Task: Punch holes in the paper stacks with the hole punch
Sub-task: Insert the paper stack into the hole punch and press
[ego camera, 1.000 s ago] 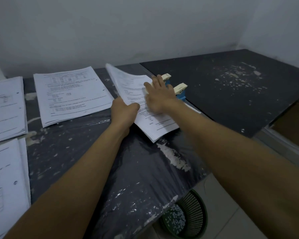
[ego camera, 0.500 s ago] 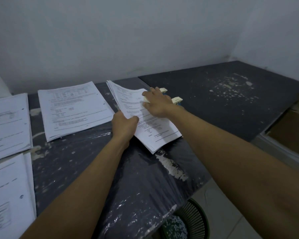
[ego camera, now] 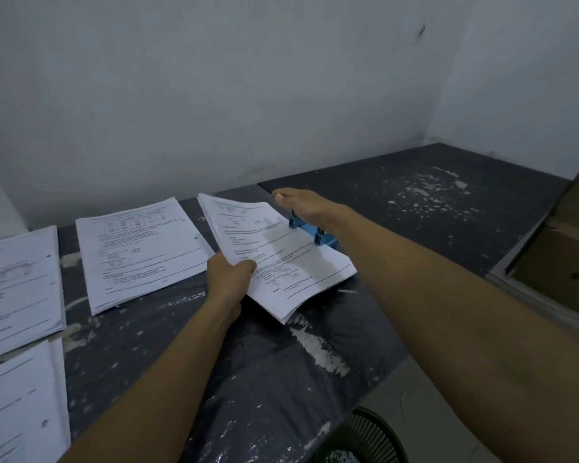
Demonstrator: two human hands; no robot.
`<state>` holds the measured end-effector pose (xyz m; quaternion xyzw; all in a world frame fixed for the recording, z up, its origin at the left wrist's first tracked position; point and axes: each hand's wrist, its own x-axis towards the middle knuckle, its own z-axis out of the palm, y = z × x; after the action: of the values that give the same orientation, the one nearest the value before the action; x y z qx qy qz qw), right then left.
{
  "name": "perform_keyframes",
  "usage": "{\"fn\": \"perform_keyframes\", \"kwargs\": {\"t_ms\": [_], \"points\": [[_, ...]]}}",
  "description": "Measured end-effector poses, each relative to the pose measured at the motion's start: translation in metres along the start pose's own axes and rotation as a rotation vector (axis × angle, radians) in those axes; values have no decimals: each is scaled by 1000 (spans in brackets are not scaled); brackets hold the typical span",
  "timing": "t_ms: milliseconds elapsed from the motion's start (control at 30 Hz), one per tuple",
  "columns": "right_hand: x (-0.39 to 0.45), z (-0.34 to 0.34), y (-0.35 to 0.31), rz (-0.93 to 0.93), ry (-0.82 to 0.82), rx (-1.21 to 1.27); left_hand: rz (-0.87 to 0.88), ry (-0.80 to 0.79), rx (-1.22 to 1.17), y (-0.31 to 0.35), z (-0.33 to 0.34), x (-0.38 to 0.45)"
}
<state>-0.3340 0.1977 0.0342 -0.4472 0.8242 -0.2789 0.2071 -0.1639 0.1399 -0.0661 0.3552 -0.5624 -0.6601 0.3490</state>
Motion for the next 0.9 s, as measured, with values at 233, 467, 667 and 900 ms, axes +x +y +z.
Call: {"fn": "perform_keyframes", "kwargs": {"t_ms": [233, 467, 667, 900], "points": [[-2, 8, -1, -27, -1, 4, -19, -30, 10, 17, -15, -8], [-2, 10, -12, 46, 145, -324, 39, 2, 34, 50, -57, -17], [-15, 41, -42, -207, 422, -460, 93, 39, 13, 66, -105, -31], [-49, 88, -101, -205, 228, 346, 140, 56, 60, 101, -162, -59]]}}
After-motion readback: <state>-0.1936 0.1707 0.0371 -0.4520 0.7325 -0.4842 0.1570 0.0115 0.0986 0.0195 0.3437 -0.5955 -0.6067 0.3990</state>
